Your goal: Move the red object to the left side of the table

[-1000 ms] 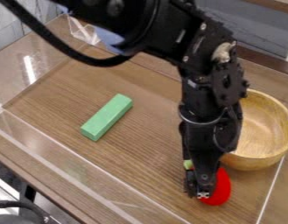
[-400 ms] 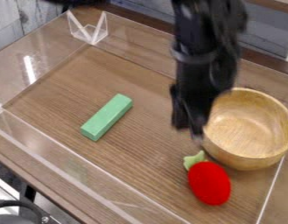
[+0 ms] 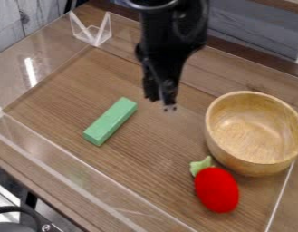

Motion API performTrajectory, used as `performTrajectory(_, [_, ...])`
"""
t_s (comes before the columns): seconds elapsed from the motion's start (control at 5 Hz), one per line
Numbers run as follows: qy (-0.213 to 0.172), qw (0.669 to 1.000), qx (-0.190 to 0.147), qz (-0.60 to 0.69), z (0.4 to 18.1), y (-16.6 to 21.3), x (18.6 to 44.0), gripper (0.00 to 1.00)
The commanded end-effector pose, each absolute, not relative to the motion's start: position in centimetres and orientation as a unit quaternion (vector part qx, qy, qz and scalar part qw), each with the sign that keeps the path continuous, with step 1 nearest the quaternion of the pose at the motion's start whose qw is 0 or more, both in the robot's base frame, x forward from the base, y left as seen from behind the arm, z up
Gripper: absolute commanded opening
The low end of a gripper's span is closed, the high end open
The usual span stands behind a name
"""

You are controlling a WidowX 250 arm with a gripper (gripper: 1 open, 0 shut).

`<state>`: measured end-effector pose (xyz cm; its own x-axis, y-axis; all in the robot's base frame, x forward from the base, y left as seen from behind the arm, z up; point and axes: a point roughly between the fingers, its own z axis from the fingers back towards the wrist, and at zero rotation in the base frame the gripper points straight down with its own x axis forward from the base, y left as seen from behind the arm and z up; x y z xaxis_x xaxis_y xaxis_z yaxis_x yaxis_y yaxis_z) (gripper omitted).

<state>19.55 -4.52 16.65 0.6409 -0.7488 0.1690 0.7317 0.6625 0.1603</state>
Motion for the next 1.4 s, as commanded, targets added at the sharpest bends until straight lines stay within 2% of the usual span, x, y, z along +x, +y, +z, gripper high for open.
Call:
performTrajectory(0.0, [-0.121, 0.905, 0.035, -0.406, 17.1, -5.7, 18.0, 0.00])
performTrajectory(0.6, [-0.126, 0.887, 0.019, -0.445, 18.6, -9.3, 17.9, 0.00])
performTrajectory(0.8, [-0.132, 0.883, 0.013, -0.450, 17.8, -8.9, 17.9, 0.00])
performTrajectory(1.0, [-0.142, 0.879, 0.008, -0.456, 18.1, -8.6, 17.6, 0.00])
performTrajectory(1.2, [-0.152, 0.877, 0.005, -0.455, 18.8, -7.4, 18.9, 0.00])
